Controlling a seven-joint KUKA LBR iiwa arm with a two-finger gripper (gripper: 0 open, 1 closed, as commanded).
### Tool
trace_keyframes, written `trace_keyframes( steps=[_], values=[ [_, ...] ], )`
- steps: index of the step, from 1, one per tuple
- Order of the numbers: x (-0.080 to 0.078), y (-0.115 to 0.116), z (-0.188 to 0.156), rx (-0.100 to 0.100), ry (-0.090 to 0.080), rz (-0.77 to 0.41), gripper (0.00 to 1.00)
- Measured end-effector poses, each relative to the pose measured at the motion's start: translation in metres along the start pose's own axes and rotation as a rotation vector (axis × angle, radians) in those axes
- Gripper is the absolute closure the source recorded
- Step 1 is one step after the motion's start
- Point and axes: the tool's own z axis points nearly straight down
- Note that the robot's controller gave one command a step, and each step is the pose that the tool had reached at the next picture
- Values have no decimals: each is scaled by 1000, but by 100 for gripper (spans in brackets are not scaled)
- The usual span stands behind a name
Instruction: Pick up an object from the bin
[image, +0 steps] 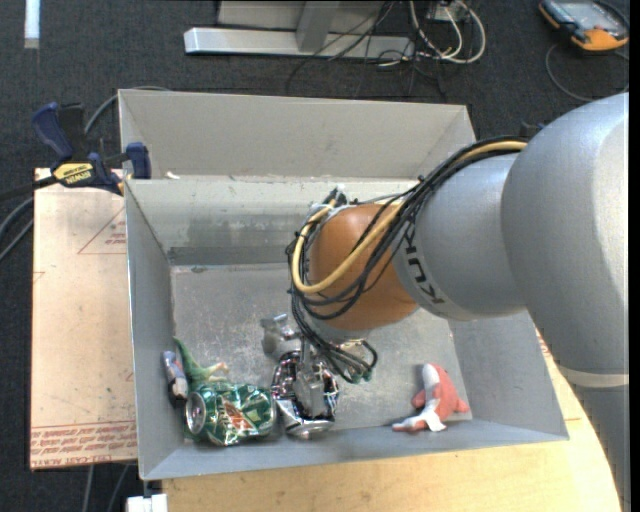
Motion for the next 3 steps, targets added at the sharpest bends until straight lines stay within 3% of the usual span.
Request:
trace_keyframes(
  steps=[1,2,3],
  values=[
    [-5,9,6,-1,-2,115,100],
    [-5,9,6,-1,-2,115,100],
    [53,-33,-63,-2,3,-40,100]
  ],
)
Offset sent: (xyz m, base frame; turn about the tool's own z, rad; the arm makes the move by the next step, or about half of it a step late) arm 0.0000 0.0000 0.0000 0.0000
